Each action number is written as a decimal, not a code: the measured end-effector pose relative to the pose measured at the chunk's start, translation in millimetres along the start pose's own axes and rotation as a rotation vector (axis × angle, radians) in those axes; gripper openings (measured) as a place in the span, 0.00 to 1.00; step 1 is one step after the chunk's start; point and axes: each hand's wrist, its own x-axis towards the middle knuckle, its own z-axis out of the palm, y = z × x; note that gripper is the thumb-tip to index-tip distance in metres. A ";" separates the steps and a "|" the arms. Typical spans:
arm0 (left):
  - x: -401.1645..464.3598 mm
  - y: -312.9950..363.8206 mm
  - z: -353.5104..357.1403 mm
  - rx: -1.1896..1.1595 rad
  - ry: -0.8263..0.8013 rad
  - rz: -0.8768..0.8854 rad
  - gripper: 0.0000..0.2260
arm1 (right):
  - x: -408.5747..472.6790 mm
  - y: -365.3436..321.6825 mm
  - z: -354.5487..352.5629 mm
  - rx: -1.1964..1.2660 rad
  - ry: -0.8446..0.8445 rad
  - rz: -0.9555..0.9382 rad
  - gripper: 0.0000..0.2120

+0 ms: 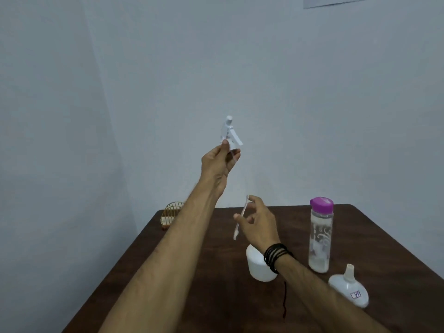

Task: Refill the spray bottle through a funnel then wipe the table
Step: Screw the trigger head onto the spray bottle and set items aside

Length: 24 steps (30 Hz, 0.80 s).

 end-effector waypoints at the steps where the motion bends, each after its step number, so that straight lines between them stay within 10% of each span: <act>1: 0.5 4.2 6.4 -0.007 -0.011 0.012 0.11 | 3.8 -0.4 -3.9 0.038 0.010 0.028 0.23; 7: -0.2 17.8 29.6 -0.038 -0.017 0.059 0.08 | 31.3 5.9 -25.0 0.102 0.115 0.021 0.02; 24: -8.4 -0.1 22.0 0.141 -0.012 0.104 0.07 | 31.9 44.8 -44.4 -0.196 0.136 -0.211 0.10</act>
